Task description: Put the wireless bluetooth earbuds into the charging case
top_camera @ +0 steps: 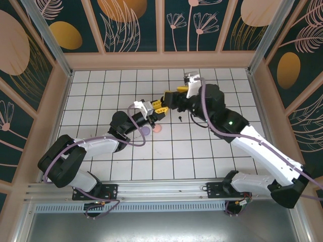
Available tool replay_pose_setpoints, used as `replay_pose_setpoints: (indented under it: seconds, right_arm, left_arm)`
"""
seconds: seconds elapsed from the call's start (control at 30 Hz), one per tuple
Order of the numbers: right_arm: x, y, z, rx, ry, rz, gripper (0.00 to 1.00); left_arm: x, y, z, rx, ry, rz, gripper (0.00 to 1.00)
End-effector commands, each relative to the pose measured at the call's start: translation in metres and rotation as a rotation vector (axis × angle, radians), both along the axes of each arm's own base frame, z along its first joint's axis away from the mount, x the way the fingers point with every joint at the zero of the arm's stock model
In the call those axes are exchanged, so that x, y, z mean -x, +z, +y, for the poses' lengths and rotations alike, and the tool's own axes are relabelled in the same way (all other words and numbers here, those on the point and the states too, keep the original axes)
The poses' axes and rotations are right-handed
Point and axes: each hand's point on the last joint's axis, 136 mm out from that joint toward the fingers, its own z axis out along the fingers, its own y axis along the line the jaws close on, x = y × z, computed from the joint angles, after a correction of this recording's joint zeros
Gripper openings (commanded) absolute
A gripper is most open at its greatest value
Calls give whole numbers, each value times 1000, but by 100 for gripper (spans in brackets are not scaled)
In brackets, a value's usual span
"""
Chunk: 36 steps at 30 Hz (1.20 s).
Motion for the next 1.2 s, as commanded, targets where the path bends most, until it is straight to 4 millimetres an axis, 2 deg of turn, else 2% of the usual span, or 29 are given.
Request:
replay_pose_setpoints:
  seconds: [0.0,0.1,0.23,0.43,0.6,0.7,0.83,1.17]
  right_arm:
    - [-10,3,-40,-41,-156,52,68]
    - [-29,-34,-66,-29,-231,173,69]
    - [-50,-108,-82,27,-277,361,68]
    - [-64,-224,-72,250,-219,621,62]
    - [-72,-286,-64,398,-156,741,53]
    - [-81,-308,-61,466,-141,781,50]
    - [-92,-325,-52,518,-107,824,47]
    - [-101,-349,-39,633,-54,859,46]
  left_arm:
    - [5,14,5,49,8,-31,0]
    - [6,15,9,52,19,-34,0]
    - [9,16,15,56,41,-34,0]
    - [13,13,25,49,71,-17,0]
    - [17,13,36,51,109,-16,0]
    - [19,15,41,47,125,-17,0]
    - [21,16,45,37,140,-20,0]
    - [24,16,47,35,141,-22,0]
